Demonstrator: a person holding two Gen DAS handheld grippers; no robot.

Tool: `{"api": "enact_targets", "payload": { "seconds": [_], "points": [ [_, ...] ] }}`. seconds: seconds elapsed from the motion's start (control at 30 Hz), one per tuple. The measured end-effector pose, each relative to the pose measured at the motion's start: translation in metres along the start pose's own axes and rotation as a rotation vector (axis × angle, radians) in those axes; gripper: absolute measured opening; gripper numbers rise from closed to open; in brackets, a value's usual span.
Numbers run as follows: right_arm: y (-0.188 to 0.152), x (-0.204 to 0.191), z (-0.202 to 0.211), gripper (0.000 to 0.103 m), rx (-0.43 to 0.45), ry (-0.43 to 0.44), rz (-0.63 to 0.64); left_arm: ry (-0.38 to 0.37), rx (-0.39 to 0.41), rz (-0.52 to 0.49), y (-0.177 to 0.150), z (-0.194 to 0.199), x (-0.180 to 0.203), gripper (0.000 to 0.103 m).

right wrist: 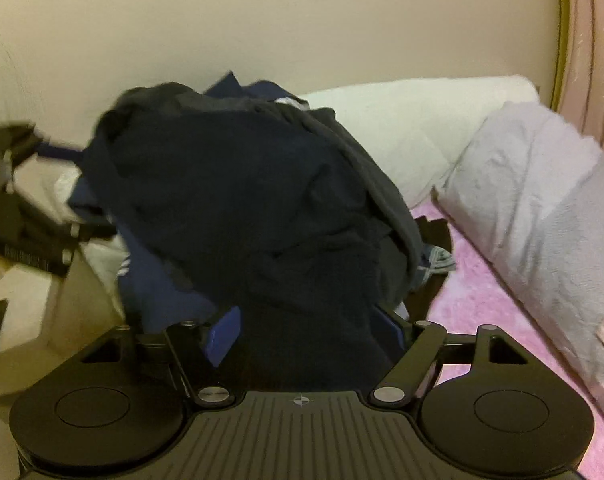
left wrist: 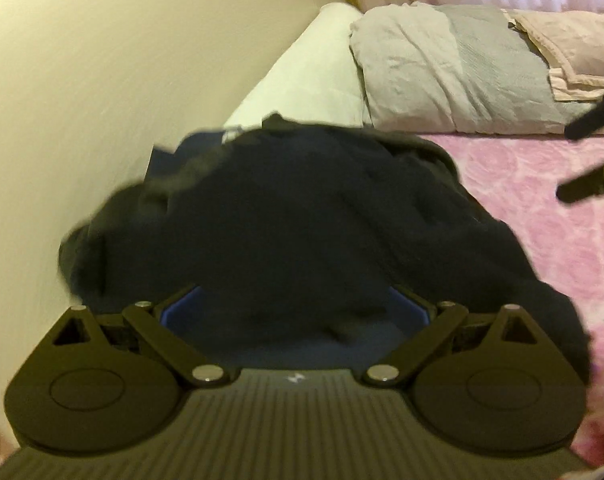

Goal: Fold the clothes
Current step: 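Reach both grippers toward the heap of dark clothes on the pillow, then grasp the dark navy pants with the left gripper and lift them off the heap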

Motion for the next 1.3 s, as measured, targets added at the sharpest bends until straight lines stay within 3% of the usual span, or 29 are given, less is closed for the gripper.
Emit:
{"api": "enact_targets", "payload": {
  "seconds": [0.17, 0.27, 0.43, 0.5, 0.53, 0.57, 0.6, 0.63, 0.67, 0.7, 0.77, 0.87, 1.0, 1.17, 1.3],
  "points": [
    [0.035, -0.002, -0.081, 0.076, -0.044, 0.017, 0.073, -0.021, -0.003, -0.002, 0.02, -0.08, -0.053, 0.094],
    [0.056, -0.004, -0.12, 0.103, -0.045, 0.04, 0.129, -0.036, -0.027, 0.009, 0.015, -0.111, -0.074, 0.09],
    [0.094, -0.006, -0.179, 0.103, -0.039, 0.066, 0.152, -0.035, 0.005, -0.008, -0.002, -0.127, -0.082, 0.083],
    [0.105, -0.01, -0.202, 0.103, -0.053, 0.079, 0.15, -0.035, 0.028, -0.022, -0.005, -0.126, -0.081, 0.076],
    [0.107, -0.011, -0.21, 0.101, -0.065, 0.087, 0.144, -0.042, 0.029, -0.015, -0.005, -0.125, -0.081, 0.067],
    [0.108, -0.013, -0.217, 0.08, -0.078, 0.1, 0.136, -0.049, 0.029, -0.004, -0.004, -0.124, -0.083, 0.058],
    [0.107, -0.018, -0.22, 0.051, -0.1, 0.141, 0.124, -0.056, 0.028, 0.006, -0.004, -0.123, -0.084, 0.031],
    [0.105, -0.023, -0.221, 0.04, -0.117, 0.175, 0.117, -0.06, 0.032, 0.016, -0.003, -0.119, -0.084, 0.012],
    [0.105, -0.029, -0.219, 0.02, -0.113, 0.172, 0.135, -0.062, 0.039, 0.026, -0.001, -0.114, -0.084, 0.004],
    [0.103, -0.032, -0.212, 0.011, -0.095, 0.144, 0.169, -0.064, 0.045, 0.036, 0.0, -0.109, -0.084, 0.002],
    [0.102, -0.031, -0.193, 0.008, -0.054, 0.112, 0.184, -0.063, 0.067, 0.043, 0.003, -0.097, -0.083, 0.0],
    [0.103, -0.014, -0.154, 0.003, 0.011, 0.091, 0.109, -0.062, 0.119, 0.01, 0.009, -0.068, -0.066, 0.0],
    [0.086, 0.011, -0.076, 0.003, 0.111, 0.015, 0.027, -0.133, 0.198, -0.038, 0.026, -0.008, -0.014, 0.0],
    [0.023, 0.047, 0.037, 0.003, 0.201, -0.122, -0.074, -0.266, 0.285, -0.088, 0.052, 0.087, 0.096, 0.0],
    [-0.058, 0.087, 0.146, 0.002, 0.256, -0.245, -0.155, -0.393, 0.362, -0.13, 0.075, 0.175, 0.215, 0.0]
  ]
}}
Point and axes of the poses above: each gripper's, at about its wrist camera, not at the fingertips, and z roughly against the way its jaws point, x to its right, y to its top, the point moved 9 cm from there along -z, roughly the way its jaws point, and after that the axes turned 6 degrees about -z, right-handed, at the moved point
